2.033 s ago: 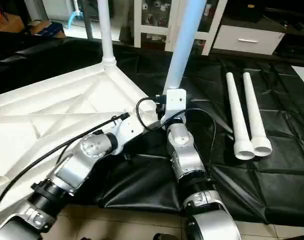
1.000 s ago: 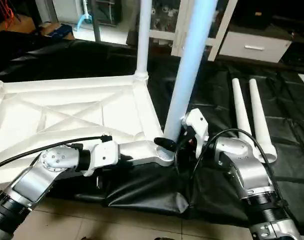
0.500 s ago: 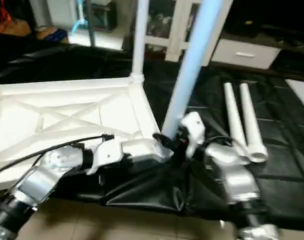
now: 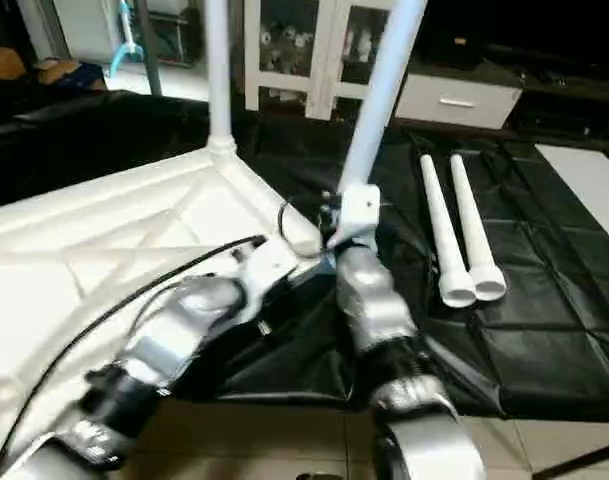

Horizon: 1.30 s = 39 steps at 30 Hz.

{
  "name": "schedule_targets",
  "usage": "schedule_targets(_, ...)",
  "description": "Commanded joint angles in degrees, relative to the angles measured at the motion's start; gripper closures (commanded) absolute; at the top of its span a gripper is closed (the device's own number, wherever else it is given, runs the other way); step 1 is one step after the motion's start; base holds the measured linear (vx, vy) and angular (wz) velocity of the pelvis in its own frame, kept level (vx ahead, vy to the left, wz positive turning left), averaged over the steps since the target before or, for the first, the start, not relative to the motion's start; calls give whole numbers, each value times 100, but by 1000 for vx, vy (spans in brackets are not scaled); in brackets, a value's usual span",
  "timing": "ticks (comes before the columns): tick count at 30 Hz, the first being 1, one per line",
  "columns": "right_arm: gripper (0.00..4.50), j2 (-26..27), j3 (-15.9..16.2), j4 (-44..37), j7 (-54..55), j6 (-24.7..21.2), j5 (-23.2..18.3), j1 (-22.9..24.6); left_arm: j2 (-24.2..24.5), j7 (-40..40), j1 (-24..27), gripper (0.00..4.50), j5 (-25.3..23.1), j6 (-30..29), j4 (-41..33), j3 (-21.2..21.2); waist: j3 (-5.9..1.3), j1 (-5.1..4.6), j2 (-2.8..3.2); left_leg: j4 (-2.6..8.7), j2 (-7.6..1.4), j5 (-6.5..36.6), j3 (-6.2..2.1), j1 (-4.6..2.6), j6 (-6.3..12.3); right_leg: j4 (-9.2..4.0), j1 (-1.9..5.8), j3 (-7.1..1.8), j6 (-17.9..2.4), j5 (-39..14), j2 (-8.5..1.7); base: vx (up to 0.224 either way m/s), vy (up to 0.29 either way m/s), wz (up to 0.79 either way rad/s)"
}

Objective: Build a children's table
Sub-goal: Insert table leg to table base

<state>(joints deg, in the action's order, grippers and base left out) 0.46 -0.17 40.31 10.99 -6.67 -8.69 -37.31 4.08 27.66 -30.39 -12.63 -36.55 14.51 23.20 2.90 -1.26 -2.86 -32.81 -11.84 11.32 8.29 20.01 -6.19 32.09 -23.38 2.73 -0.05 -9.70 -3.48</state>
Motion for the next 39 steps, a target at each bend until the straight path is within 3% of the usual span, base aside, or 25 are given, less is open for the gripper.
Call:
schedule_targets(1,263,-73,-195,918,373,-248,168,254,40,-161,-223,450,-40,-3,-124,-212,-238,-4,101,453,-18,2369,26,26,-74,-412,132,-132,-610,-2211,-279,0,0,0)
schedule_targets(6,263,-55,-297,1123,256,-69,102,78,244,-118,-141,450,-71,29,-167,-253,-244,21,120,447,-32,2098,67,53,-22,-377,147,-146,-704,-1986,-287,0,0,0)
schedule_targets(10,263,-79,-325,1210,125,72,65,7,271,-132,-109,450,-54,-26,-196,-248,-258,24,120,427,-36,1715,107,75,-10,-311,174,-174,-858,-1441,-270,0,0,0)
schedule_targets(13,263,-102,-124,1035,-354,375,149,-6,291,-136,-114,450,-38,-36,-185,-229,-270,29,119,414,-40,1533,118,95,48,-264,208,-180,-954,-1143,-269,0,0,0)
schedule_targets(15,207,-108,-89,991,-383,449,176,-5,300,-143,-123,450,-26,-27,-173,-227,-260,28,120,416,-37,1559,122,88,60,-265,206,-183,-986,-1216,-266,0,0,0)
schedule_targets(18,184,-177,109,704,-640,646,300,47,349,-154,-166,450,15,26,-111,-263,-265,45,126,404,-31,1670,135,72,68,-298,191,-189,-957,-1472,-270,0,0,0)
schedule_targets(20,161,-200,129,574,-706,678,345,96,375,-150,-173,450,21,47,-100,-272,-274,43,104,401,-36,1480,135,103,101,-264,212,-191,-984,-1285,-265,0,0,0)
schedule_targets(28,105,-383,250,-326,-1019,571,437,417,478,-126,-194,450,71,116,-71,-280,-287,73,123,368,-27,1070,152,139,205,-222,235,-193,-1027,-886,-248,0,0,0)
schedule_targets(29,78,-396,259,-378,-1039,557,443,437,485,-123,-195,450,76,121,-69,-278,-282,73,119,360,-29,1056,164,133,231,-222,218,-195,-1041,-826,-250,0,0,0)
schedule_targets(31,67,-548,307,-1099,-1316,374,362,765,616,-8,-172,450,87,431,2,-217,-293,78,107,353,-29,1047,163,134,259,-219,231,-199,-1029,-864,-259,0,0,0)
schedule_targets(34,34,-710,303,-1901,-1667,114,191,1175,812,139,-127,450,67,864,84,-127,-308,130,112,342,-34,760,154,142,372,-191,270,-209,-992,-492,-249,0,0,0)
schedule_targets(35,34,-952,364,-2508,-2071,-91,-4,1520,1086,570,5,450,108,1366,38,54,-311,119,120,344,-30,690,147,140,416,-174,275,-203,-1061,-353,-236,0,0,0)
schedule_targets(36,27,-979,372,-2571,-2116,-115,-26,1557,1116,618,20,450,113,1419,31,74,-305,153,140,339,-52,728,153,120,440,-182,271,-215,-1084,-319,-250,0,0,0)
schedule_targets(37,27,-1190,404,-2908,-2402,-283,-171,1773,1309,954,138,450,177,1860,-33,184,-299,147,131,346,-51,741,151,122,463,-182,275,-216,-1111,-321,-246,0,0,0)
schedule_targets(38,27,-1495,432,-3304,-2808,-530,-356,2034,1584,1482,326,450,328,2382,-167,330,-305,189,160,339,-62,745,149,103,481,-176,284,-222,-1141,-287,-252,0,0,0)
schedule_targets(39,27,-1653,444,-3425,-2994,-585,-391,2131,1712,1686,406,450,377,2552,-225,390,-308,204,177,340,-84,682,159,92,482,-143,274,-238,-1213,-165,-256,0,0,0)
